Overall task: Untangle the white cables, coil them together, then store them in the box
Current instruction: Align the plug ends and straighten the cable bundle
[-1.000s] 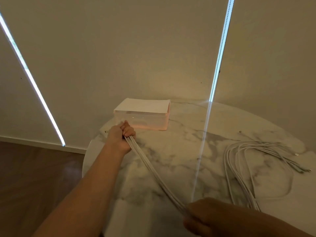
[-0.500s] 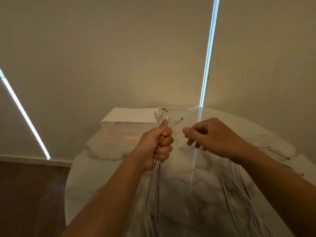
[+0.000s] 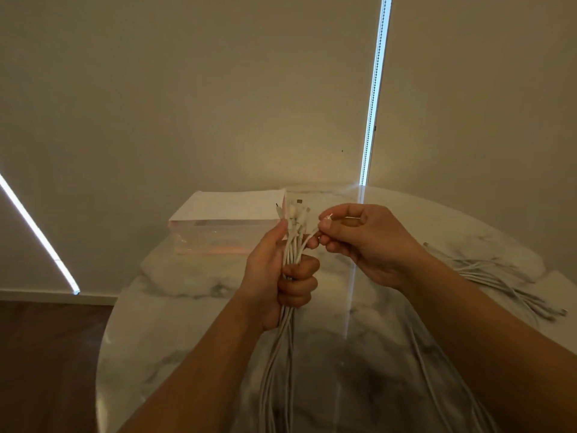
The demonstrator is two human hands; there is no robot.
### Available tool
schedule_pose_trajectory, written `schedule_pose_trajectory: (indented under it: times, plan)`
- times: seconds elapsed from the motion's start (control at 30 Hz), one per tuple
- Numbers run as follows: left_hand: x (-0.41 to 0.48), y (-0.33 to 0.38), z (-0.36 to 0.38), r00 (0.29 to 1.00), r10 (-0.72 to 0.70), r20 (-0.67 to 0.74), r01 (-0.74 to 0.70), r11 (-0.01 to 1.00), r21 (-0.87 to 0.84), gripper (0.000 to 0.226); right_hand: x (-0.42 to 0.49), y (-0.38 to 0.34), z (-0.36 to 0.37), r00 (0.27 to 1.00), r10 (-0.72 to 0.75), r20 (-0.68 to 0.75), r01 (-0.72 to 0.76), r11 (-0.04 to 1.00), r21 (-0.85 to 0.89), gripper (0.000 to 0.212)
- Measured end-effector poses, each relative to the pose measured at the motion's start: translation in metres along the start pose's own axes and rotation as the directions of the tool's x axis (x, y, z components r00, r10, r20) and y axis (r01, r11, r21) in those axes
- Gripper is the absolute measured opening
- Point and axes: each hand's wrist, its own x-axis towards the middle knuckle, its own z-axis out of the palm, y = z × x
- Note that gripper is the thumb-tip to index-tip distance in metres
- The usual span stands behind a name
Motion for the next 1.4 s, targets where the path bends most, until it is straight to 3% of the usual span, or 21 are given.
schedule_pose_trajectory:
  times: [0.17,0.4,0.6,0.73,0.9,1.2,1.4]
  plan:
    - [0.000,-0.004,0.003,0.991,0.055,-0.124,-0.043,0.994,0.099,0.039,0.010,0.002,0.010,0.976,-0.179,-0.120,0.144,0.956,-0.257,0.014]
    - [-0.003,-0.008,0.005,0.960,0.186,-0.210,-0.107,0.935,0.339,0.037,0.010,-0.004,0.015,0.953,-0.298,-0.051,0.253,0.878,-0.406,0.015]
    - [0.001,-0.014,0.010,0.922,0.308,-0.236,-0.156,0.852,0.500,0.034,0.011,-0.008,0.015,0.916,-0.400,0.017,0.307,0.673,-0.673,0.012]
    - [-0.001,-0.013,0.011,0.922,0.330,-0.202,-0.194,0.847,0.495,0.033,0.012,-0.016,0.013,0.917,-0.400,-0.008,0.298,0.695,-0.654,0.003]
    - [-0.001,-0.016,0.011,0.923,0.346,-0.166,-0.212,0.820,0.532,0.031,0.014,-0.031,0.013,0.968,-0.217,0.125,0.236,0.626,-0.743,0.010]
    - [-0.003,-0.014,0.007,0.946,0.286,-0.150,-0.194,0.875,0.444,0.035,0.019,-0.045,0.008,0.982,0.128,0.142,-0.035,0.850,-0.526,0.006]
    - [-0.003,-0.013,0.006,0.949,0.288,-0.126,-0.207,0.874,0.440,0.038,0.019,-0.044,0.014,0.997,0.062,0.037,-0.030,0.823,-0.568,0.004]
